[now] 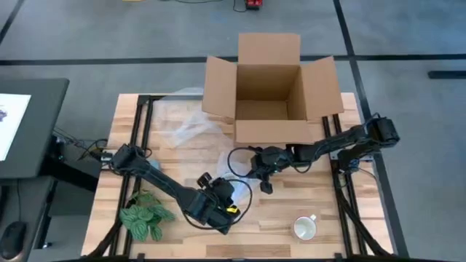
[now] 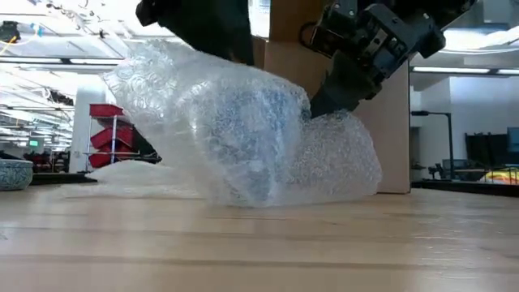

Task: Wrap mug
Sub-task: Wrap the white blue mug with bubble wrap

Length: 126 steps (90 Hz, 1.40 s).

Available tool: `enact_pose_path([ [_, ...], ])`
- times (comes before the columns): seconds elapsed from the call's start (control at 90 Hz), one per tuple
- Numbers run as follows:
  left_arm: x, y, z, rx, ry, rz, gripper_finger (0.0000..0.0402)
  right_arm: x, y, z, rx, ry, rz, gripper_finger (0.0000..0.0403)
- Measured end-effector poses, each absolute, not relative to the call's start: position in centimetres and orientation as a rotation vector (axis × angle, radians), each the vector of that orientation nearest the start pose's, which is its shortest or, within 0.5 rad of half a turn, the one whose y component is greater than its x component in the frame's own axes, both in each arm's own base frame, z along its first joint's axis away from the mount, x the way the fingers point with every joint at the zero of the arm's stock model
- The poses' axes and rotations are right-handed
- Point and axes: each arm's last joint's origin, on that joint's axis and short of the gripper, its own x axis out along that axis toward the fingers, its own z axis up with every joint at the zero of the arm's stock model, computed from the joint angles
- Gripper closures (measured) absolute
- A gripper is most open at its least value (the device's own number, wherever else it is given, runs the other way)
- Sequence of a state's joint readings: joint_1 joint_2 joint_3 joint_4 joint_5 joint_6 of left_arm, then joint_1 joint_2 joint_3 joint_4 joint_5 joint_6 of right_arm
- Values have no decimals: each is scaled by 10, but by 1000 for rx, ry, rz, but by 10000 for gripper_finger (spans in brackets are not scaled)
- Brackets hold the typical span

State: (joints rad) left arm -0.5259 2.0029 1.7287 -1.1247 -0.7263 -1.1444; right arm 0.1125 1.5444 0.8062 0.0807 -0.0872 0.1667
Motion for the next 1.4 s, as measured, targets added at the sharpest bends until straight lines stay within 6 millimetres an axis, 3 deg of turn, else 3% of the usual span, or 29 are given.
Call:
enact_pose_path([
  [0.689, 369, -172, 227, -217, 808, 820, 261, 308, 43, 188, 131, 676, 171, 403],
  [0.856, 369, -172, 227, -235, 800, 825, 261, 306, 46, 186, 146, 706, 268, 400],
  [1.022, 370, -173, 228, -268, 778, 833, 261, 307, 45, 191, 130, 732, 321, 367],
  [1.211, 372, -172, 228, -273, 761, 834, 261, 316, 41, 209, 79, 736, 328, 319],
  [1.4, 372, -172, 228, -272, 761, 834, 261, 319, 42, 226, 5, 782, 358, 301],
])
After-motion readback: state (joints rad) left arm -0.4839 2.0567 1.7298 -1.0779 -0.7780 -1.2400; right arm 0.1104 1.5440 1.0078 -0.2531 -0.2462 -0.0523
